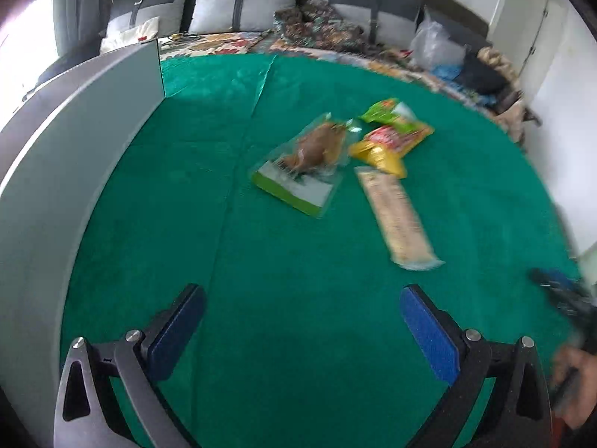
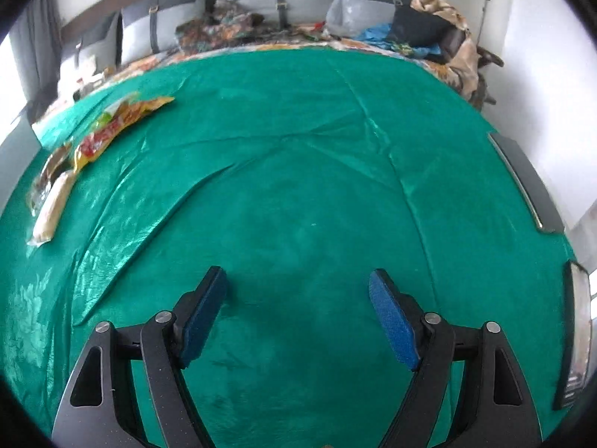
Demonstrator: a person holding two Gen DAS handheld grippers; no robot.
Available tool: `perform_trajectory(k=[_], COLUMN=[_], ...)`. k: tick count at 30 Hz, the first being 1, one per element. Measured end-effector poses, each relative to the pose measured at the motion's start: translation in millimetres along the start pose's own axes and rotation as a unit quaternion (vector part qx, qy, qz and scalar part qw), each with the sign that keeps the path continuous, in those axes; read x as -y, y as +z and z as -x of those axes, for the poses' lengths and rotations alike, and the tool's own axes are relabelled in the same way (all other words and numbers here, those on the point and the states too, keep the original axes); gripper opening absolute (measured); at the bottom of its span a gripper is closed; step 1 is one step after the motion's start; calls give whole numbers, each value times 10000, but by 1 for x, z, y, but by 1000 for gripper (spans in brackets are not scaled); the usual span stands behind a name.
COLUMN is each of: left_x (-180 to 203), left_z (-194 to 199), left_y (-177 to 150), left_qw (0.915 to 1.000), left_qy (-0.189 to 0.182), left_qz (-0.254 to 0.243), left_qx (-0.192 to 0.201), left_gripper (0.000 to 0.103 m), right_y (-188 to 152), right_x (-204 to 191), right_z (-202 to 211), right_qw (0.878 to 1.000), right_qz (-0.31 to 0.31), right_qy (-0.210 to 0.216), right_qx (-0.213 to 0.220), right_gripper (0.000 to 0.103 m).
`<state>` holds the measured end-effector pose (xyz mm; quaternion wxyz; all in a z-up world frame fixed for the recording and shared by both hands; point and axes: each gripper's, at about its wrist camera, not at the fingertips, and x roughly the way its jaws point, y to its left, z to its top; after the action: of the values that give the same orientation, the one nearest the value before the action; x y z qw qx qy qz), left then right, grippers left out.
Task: Organize snacks
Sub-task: 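Withdraw both tools from the box back over the table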
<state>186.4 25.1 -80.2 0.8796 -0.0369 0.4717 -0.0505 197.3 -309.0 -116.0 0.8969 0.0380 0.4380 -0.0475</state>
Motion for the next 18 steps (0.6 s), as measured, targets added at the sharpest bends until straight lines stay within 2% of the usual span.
perform_trajectory(k=[5,8,18], left_x=[-4,-11,-10], left_z=[-24,-23,-29], left_y=[-8,-10,-10], left_qw=[9984,9988,9984], left_qy=[442,372,428], left_qz=[-356,-284,-337], left_qx=[43,163,143], left_gripper=[102,102,103], right_y=[-3,-5,-6], right_x=[0,-1,0], right_z=[1,1,0], right_qw=[10000,10000,10000], right_qz=[-18,-38,-40], right_qy=[24,13,16], right_qx=[-23,-30,-29], right_gripper=[87,89,89])
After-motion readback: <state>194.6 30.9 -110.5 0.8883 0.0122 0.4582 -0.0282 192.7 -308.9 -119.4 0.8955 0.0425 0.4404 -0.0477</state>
